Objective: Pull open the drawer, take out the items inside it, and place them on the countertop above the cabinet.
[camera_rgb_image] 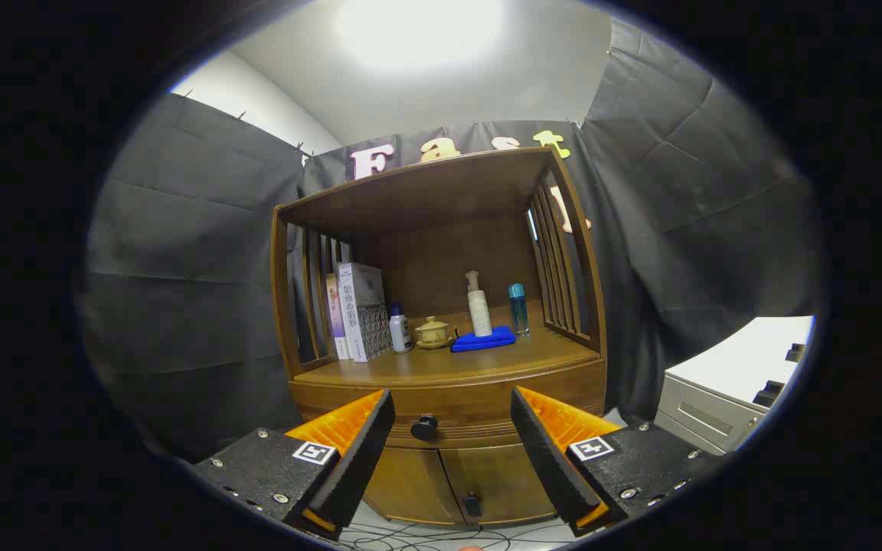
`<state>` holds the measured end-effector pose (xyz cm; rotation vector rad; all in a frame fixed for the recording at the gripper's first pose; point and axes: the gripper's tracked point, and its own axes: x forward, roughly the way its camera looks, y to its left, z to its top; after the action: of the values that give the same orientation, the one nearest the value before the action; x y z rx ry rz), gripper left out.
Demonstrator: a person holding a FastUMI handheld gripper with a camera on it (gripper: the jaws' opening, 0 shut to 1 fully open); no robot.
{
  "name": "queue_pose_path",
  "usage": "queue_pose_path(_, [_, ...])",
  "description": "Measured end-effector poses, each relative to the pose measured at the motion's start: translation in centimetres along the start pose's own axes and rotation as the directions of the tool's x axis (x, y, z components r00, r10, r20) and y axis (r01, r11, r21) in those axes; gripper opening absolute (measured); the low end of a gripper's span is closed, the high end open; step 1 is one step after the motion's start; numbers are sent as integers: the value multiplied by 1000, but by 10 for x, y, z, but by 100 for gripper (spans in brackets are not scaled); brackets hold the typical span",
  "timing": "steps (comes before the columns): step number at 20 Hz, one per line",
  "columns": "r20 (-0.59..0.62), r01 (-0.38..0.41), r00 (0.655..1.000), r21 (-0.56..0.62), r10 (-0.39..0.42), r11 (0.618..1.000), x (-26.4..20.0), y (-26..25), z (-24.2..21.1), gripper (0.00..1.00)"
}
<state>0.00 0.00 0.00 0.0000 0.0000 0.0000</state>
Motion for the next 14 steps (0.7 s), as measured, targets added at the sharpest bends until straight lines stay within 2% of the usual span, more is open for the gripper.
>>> queue_pose_path(14, [7, -12, 1000, -17, 13, 1000, -2, 1, -7, 95])
